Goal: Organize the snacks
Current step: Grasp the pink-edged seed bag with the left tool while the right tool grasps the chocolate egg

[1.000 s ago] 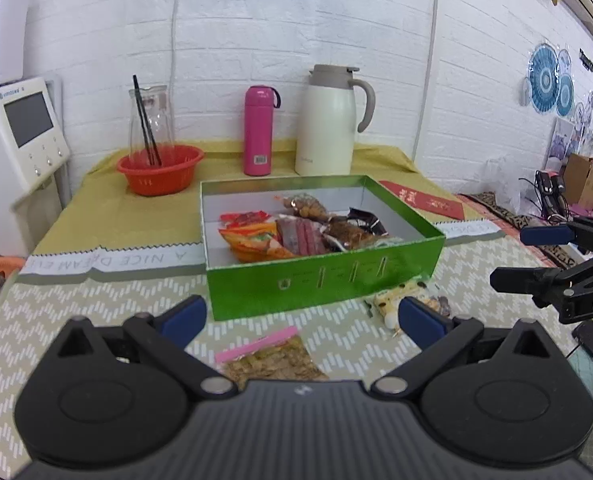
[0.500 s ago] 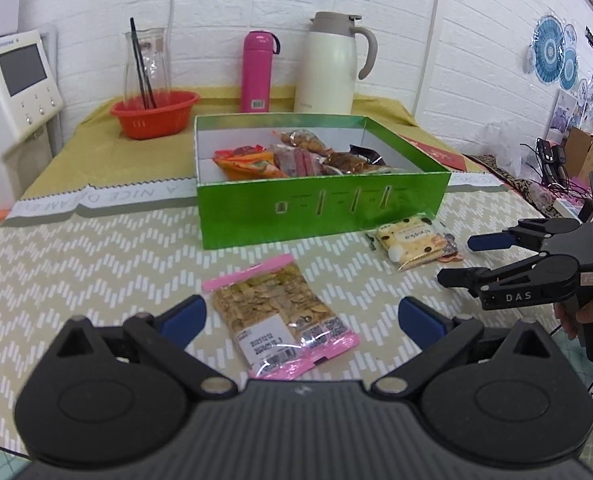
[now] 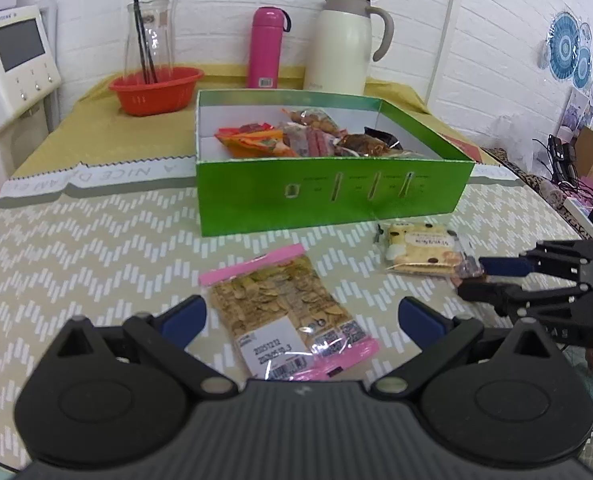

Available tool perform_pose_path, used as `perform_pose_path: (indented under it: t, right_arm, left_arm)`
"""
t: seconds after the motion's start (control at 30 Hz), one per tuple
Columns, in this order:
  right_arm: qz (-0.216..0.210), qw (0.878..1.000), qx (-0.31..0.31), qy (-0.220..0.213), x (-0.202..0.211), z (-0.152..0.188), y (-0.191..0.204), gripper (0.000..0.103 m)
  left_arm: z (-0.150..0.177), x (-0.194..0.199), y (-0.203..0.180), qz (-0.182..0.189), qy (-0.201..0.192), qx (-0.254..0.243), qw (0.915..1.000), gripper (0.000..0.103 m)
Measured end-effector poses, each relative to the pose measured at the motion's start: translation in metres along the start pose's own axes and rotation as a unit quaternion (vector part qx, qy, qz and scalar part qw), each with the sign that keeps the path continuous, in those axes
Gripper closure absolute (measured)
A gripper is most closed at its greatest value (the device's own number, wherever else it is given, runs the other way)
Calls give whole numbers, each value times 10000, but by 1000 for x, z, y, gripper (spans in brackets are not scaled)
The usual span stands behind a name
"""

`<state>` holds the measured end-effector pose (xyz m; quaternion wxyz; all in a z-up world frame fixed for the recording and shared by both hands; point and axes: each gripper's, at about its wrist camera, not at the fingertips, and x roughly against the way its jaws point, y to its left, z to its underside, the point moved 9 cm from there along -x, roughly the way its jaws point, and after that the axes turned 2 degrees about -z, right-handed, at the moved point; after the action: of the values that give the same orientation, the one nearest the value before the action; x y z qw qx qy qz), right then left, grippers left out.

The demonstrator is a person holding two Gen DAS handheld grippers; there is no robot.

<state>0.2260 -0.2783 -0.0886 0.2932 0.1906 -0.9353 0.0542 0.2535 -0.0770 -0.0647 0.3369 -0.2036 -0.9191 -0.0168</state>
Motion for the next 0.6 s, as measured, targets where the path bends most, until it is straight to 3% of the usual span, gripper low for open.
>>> perform_pose_path:
  t: [0.37,0.43,0.6]
  right_arm:
    - [-355,9990,251,89,12,7,43,38]
    - [-381,9989,267,90,12,7,47,38]
    - [-378,9990,210,104,11,5,51,38]
  left_arm:
    - [3,-20,5,-24,110,150,9998,4]
    - [5,-23,6,-33,154,75,9998,23]
    - [3,-20,9,-117,87,1,9999,43]
